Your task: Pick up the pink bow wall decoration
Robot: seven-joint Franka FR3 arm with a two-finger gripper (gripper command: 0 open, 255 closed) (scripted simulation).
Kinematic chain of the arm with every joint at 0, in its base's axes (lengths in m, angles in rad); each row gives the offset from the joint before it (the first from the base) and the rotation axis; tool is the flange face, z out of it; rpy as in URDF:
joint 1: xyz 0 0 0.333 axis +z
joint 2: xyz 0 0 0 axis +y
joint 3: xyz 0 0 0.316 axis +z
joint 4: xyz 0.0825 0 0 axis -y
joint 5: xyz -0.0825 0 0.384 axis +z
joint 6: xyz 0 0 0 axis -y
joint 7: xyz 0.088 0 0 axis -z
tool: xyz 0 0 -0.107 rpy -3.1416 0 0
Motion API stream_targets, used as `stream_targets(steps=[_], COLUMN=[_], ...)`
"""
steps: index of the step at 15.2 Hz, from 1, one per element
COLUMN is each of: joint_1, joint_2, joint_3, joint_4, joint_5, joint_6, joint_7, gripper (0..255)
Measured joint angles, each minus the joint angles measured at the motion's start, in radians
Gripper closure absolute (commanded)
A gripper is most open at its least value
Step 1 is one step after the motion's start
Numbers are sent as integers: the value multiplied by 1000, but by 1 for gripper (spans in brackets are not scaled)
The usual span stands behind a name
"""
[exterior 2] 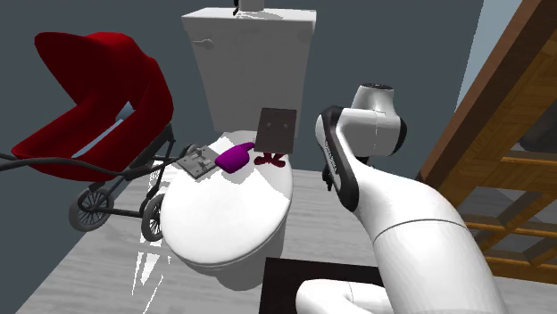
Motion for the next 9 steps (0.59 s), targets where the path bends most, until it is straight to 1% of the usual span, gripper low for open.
stream_targets(steps=[1, 3, 5, 7, 9], joint_1=[0, 9, 28, 47, 75], joint_2=[0, 24, 57, 111, 164], joint_3=[0, -23, -49, -90, -120], joint_4=[0, -6, -15, -6, 1], joint_5=[0, 37, 102, 168, 249], joint_6=[0, 42, 102, 163, 224], joint_7=[0, -15, -34, -74, -109], gripper=[0, 0, 0, 0, 0])
